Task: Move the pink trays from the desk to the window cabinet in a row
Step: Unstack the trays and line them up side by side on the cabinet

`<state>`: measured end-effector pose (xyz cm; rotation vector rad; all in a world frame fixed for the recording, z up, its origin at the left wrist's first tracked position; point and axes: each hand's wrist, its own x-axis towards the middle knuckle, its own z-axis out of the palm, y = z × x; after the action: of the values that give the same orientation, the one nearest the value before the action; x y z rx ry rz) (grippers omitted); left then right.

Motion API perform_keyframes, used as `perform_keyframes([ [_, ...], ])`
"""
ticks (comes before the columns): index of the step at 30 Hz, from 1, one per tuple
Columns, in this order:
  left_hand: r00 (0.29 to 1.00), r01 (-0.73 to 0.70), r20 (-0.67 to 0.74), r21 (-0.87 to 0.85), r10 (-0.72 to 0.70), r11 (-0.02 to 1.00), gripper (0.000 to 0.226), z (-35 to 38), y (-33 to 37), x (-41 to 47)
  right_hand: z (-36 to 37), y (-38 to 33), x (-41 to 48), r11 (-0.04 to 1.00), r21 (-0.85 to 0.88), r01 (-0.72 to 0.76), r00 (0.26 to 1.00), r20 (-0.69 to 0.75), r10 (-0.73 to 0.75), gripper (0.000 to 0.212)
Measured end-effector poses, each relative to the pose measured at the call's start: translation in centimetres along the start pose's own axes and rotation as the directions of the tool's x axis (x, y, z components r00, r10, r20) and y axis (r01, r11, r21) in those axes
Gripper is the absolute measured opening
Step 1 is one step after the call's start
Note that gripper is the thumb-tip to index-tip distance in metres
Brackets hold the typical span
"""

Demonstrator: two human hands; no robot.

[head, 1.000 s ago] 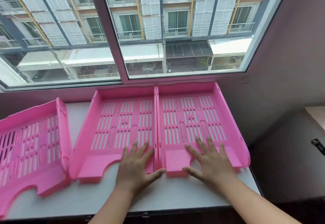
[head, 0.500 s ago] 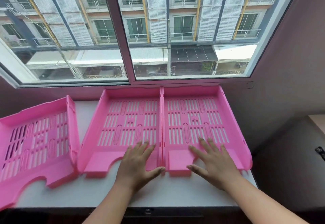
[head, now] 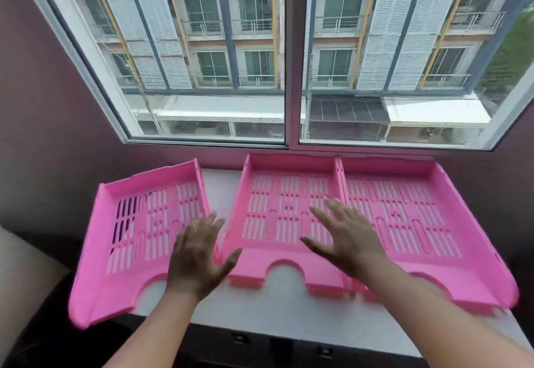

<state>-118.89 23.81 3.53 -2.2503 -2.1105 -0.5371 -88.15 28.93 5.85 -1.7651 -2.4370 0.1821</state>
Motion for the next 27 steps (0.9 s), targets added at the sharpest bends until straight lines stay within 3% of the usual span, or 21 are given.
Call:
perform_keyframes([
  [5, 0.996, 0.059, 0.067, -0.018, -0.058, 0.998, 0.084, 1.3, -6.0, -1.8, 3.7, -6.1, 1.4, 1.0, 0.01, -0.021, 0.997, 0.072, 0.02, 0.094],
  [11, 0.978, 0.083, 0.196, -0.065, -0.069, 0.994, 0.093, 3.8, -8.3, -3.5, 7.7, -9.2, 0.8, 0.994, -0.012, -0.109, 0.978, 0.177, 0.109, 0.096],
  [20, 0.976, 0.018, 0.217, -0.14, 0.013, 0.99, 0.09, 4.0, -8.9, -1.9, 9.0, -9.1, 0.7, 0.987, -0.031, -0.158, 0.967, 0.197, 0.161, 0.089],
  [27, 0.929, -0.14, 0.32, -0.159, 0.185, 0.977, 0.093, 3.7, -10.9, 1.2, 9.1, -8.9, 1.0, 0.986, -0.023, -0.167, 0.96, 0.224, 0.168, 0.086],
])
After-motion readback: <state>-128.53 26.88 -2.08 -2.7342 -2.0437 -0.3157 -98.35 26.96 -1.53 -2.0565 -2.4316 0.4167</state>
